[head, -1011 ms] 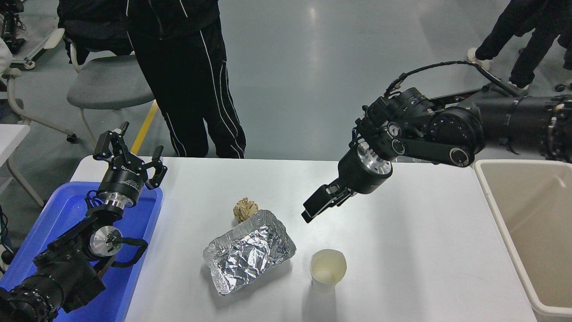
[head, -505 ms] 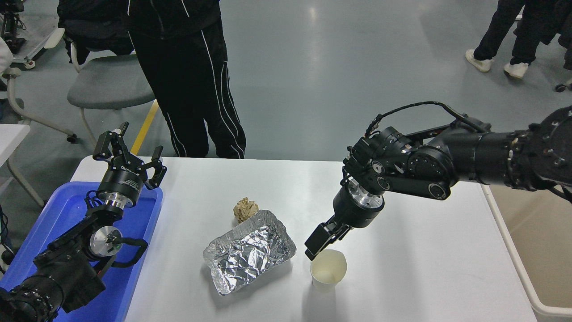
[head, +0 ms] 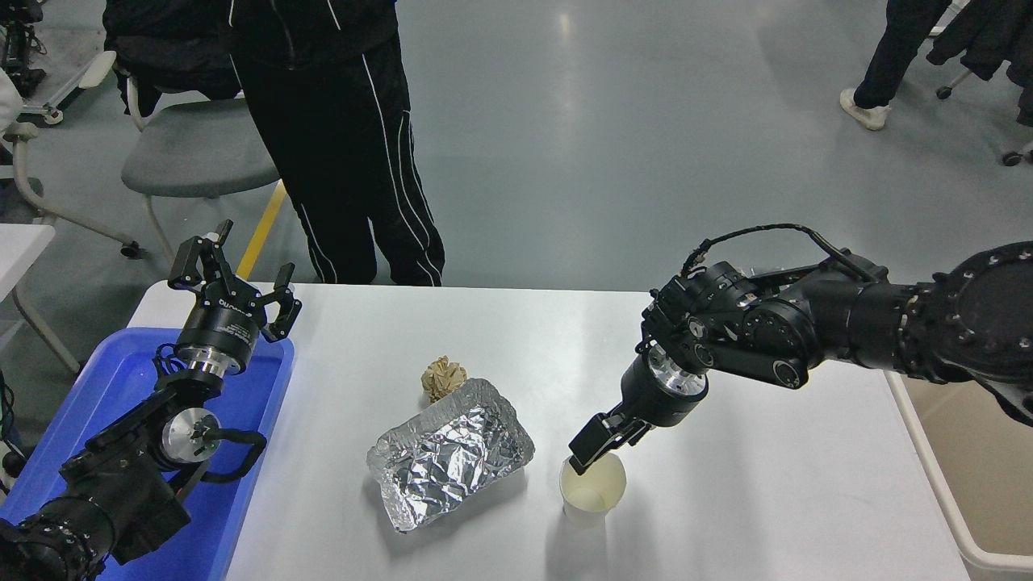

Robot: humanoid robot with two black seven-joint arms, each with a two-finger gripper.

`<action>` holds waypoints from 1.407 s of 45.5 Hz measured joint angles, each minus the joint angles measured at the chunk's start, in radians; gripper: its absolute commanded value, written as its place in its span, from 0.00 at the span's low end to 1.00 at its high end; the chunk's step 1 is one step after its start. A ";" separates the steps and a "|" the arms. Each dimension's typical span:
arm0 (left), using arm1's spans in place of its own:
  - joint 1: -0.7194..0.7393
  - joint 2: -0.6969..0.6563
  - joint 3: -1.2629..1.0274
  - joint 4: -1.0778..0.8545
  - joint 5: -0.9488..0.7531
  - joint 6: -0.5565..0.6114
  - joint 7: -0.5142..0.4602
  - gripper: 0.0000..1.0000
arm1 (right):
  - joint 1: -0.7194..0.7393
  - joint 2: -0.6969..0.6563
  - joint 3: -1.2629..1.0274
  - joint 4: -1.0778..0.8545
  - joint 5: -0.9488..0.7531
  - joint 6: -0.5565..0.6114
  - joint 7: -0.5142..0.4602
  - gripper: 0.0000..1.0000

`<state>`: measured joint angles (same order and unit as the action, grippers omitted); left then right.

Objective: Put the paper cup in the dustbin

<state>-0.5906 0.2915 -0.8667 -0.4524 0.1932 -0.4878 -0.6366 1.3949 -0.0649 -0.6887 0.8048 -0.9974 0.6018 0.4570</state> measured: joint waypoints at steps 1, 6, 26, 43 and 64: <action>0.000 0.000 0.000 0.000 0.000 0.000 0.000 1.00 | -0.005 0.000 0.000 -0.001 -0.001 -0.002 0.000 0.99; 0.000 0.000 0.000 0.000 0.000 0.000 0.000 1.00 | -0.027 0.000 0.000 -0.010 -0.008 -0.020 0.000 0.95; 0.000 0.000 0.000 0.000 0.000 0.000 0.000 1.00 | -0.059 0.001 -0.001 -0.038 -0.077 -0.100 0.010 0.00; 0.000 0.000 0.000 0.000 0.000 0.000 0.000 1.00 | -0.058 0.002 0.008 -0.043 -0.135 -0.094 0.025 0.00; 0.000 0.000 0.000 0.000 0.000 0.000 0.000 1.00 | -0.005 -0.014 0.022 -0.041 -0.138 -0.092 0.096 0.00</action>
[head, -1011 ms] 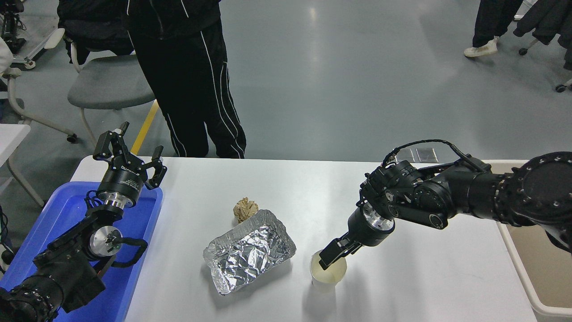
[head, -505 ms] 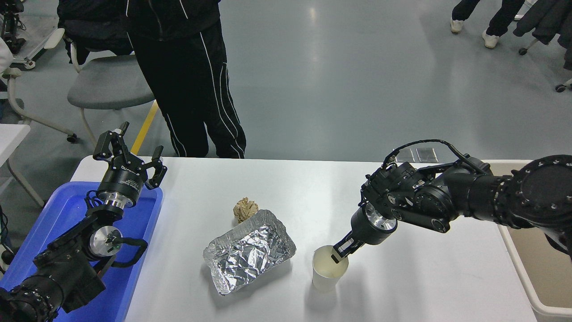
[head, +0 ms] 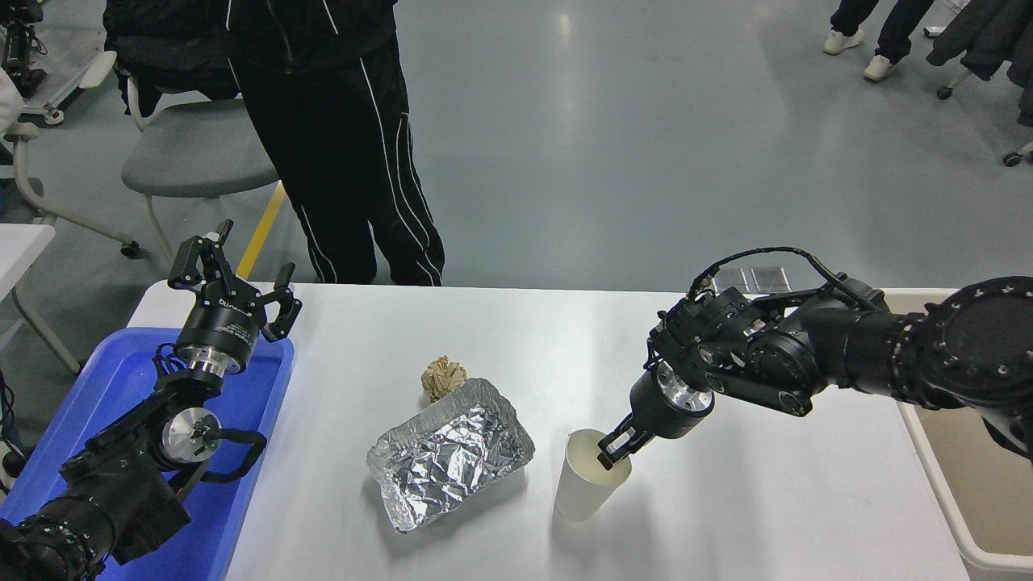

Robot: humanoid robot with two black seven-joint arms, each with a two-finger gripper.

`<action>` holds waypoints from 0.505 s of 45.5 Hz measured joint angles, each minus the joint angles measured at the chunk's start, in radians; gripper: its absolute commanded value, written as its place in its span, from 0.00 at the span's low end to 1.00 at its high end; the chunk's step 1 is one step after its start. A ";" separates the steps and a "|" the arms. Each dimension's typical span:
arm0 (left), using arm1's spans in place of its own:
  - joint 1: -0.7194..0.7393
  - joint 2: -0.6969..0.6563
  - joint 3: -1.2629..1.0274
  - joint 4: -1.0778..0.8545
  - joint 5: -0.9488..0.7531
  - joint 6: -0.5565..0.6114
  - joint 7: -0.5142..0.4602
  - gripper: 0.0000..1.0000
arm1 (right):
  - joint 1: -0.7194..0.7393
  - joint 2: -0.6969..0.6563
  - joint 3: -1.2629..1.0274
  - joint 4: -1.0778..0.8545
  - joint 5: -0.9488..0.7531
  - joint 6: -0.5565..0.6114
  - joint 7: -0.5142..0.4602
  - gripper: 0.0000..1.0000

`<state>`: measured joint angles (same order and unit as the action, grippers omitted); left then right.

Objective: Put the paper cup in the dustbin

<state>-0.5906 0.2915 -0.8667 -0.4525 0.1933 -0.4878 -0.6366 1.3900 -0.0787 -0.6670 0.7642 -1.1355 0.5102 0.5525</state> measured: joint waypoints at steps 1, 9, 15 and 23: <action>0.000 0.000 0.000 0.000 0.000 0.000 0.000 1.00 | 0.010 -0.006 0.001 0.002 0.004 0.000 0.009 0.00; 0.000 0.000 0.000 0.000 0.000 0.000 0.000 1.00 | 0.085 -0.059 0.015 0.015 0.028 0.005 0.086 0.00; 0.000 0.000 0.000 0.000 0.000 0.000 0.000 1.00 | 0.146 -0.100 0.037 0.021 0.057 0.029 0.140 0.00; 0.000 0.000 0.000 0.000 0.000 0.000 0.000 1.00 | 0.211 -0.156 0.113 0.024 0.126 0.075 0.181 0.00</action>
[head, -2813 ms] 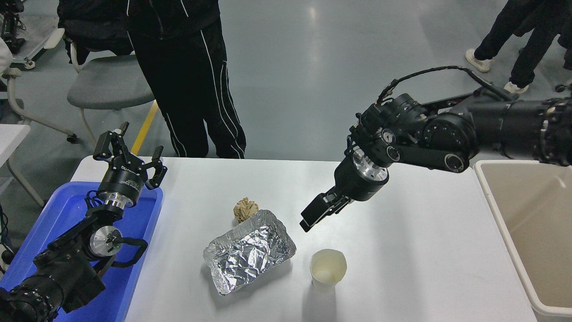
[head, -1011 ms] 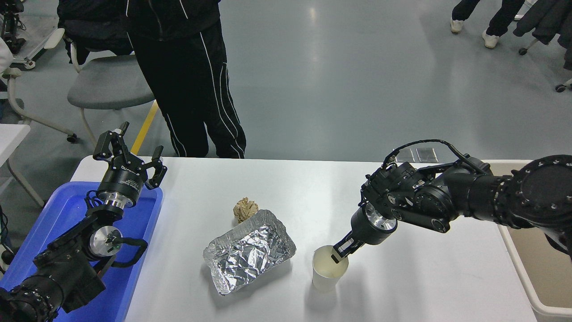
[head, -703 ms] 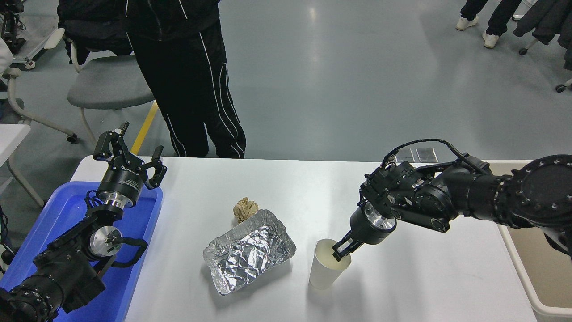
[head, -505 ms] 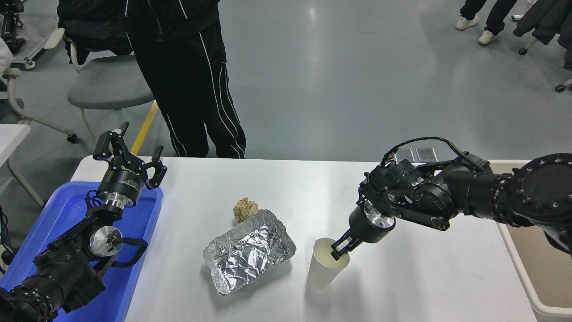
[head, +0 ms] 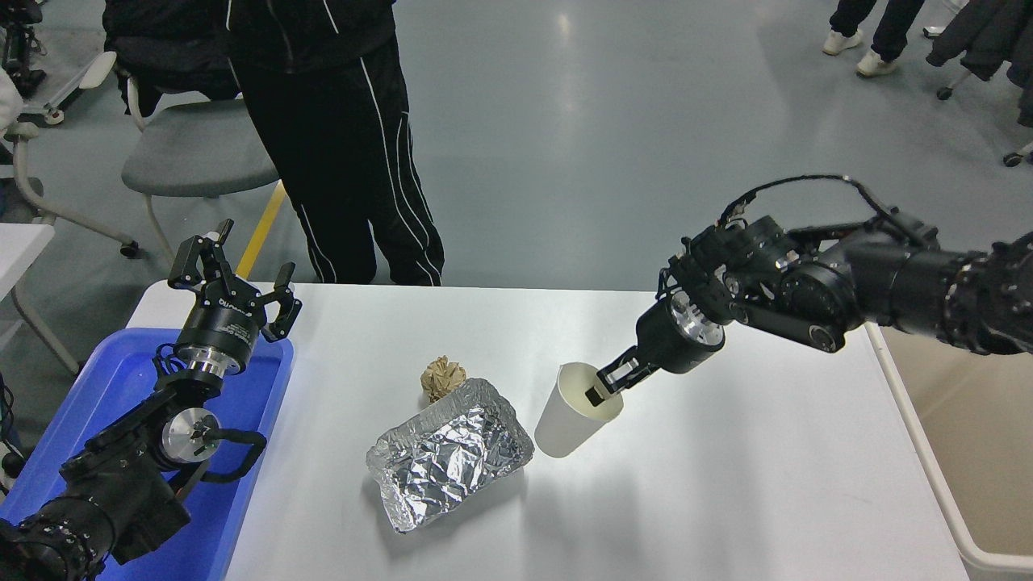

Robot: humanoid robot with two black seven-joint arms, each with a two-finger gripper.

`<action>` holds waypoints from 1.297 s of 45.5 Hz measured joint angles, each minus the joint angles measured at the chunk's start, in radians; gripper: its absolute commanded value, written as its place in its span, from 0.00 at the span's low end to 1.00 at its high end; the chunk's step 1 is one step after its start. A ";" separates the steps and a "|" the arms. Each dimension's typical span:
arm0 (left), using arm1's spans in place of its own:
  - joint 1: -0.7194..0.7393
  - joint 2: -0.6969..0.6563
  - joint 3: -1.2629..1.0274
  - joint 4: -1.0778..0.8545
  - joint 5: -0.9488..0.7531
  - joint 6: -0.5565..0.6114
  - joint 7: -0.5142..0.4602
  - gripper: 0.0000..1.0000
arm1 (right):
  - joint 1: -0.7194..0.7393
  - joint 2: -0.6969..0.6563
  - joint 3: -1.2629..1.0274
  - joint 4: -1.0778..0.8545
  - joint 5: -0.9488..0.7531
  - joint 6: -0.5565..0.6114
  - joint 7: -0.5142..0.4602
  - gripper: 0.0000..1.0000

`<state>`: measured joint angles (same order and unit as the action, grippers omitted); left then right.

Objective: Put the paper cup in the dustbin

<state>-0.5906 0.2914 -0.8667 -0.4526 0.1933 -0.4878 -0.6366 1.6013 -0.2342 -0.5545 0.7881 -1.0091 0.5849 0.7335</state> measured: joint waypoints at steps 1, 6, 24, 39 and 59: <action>0.000 0.000 0.000 0.000 0.000 0.000 0.000 1.00 | 0.008 -0.008 0.016 0.000 0.015 0.007 0.004 0.00; 0.000 0.000 0.000 0.000 0.000 0.000 0.000 1.00 | 0.031 -0.032 0.074 -0.005 0.071 0.026 0.015 0.00; 0.000 0.000 0.000 0.000 0.000 0.000 0.000 1.00 | 0.043 -0.077 0.161 -0.069 0.245 0.044 0.025 0.00; 0.000 0.000 0.000 0.000 0.000 0.000 0.000 1.00 | -0.112 -0.039 0.175 -0.463 0.287 0.049 0.019 0.00; 0.000 0.000 0.000 0.000 0.000 0.000 0.000 1.00 | -0.335 -0.031 0.178 -0.949 0.452 0.045 -0.151 0.00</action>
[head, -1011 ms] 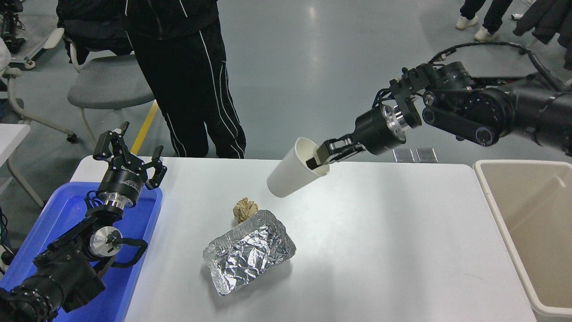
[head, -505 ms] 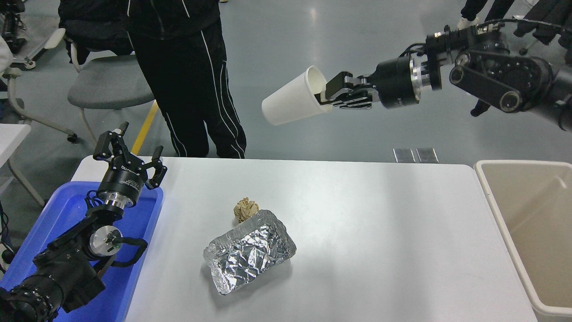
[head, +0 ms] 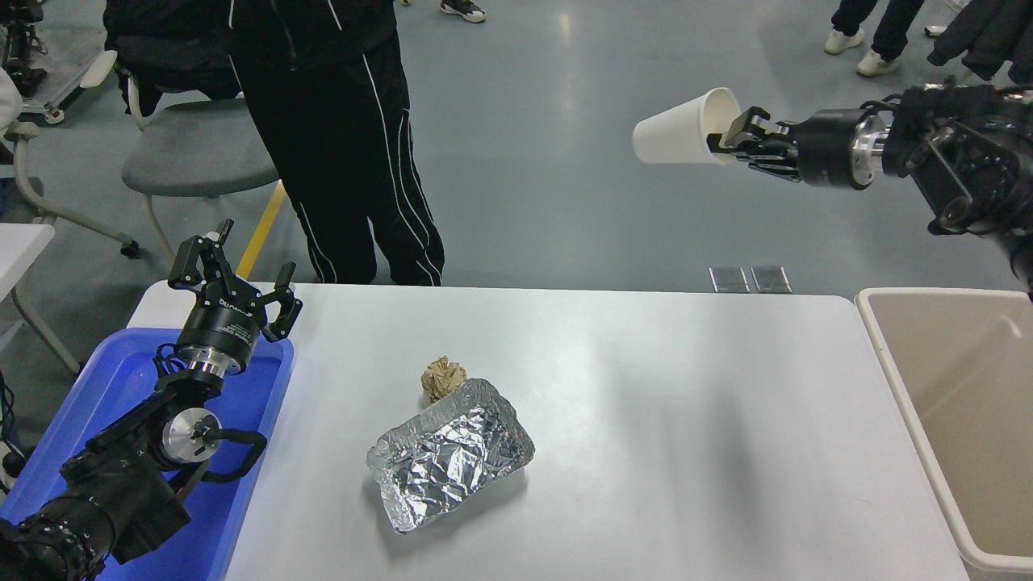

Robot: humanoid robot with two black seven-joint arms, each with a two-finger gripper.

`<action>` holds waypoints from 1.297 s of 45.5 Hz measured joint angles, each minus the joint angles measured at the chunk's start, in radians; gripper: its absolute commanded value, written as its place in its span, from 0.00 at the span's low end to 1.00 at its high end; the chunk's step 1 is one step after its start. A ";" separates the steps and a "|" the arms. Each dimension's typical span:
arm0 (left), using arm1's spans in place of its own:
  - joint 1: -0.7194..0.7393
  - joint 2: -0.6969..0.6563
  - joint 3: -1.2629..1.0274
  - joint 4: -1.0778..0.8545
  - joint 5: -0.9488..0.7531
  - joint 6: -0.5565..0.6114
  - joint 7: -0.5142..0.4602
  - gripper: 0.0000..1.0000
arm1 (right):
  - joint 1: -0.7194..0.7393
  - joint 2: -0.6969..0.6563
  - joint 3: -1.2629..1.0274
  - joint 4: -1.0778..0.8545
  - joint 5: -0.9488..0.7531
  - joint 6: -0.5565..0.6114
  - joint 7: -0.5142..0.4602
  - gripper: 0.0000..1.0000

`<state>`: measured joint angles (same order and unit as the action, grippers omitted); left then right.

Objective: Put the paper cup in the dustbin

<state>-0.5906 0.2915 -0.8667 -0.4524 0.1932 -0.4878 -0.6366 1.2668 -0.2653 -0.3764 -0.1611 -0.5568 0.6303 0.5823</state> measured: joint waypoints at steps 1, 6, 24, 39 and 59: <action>0.000 0.000 0.000 0.000 0.000 0.000 0.000 1.00 | -0.012 -0.004 0.000 -0.021 0.012 -0.002 -0.013 0.00; 0.000 0.000 0.000 0.000 0.000 0.000 0.000 1.00 | -0.059 -0.026 0.004 -0.086 0.054 -0.020 -0.071 0.00; 0.000 0.000 0.000 0.000 0.000 0.000 0.000 1.00 | -0.224 -0.155 0.122 -0.167 0.112 -0.119 -0.245 0.00; 0.000 0.000 0.000 0.000 0.000 0.000 0.000 1.00 | -0.352 -0.219 0.215 -0.177 0.122 -0.217 -0.324 0.00; 0.000 0.000 0.000 0.000 0.000 0.000 0.000 1.00 | -0.469 -0.147 0.315 -0.166 0.127 -0.366 -0.476 0.00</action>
<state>-0.5906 0.2915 -0.8667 -0.4524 0.1933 -0.4878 -0.6366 0.7982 -0.4122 -0.0613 -0.3276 -0.4302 0.2642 0.1065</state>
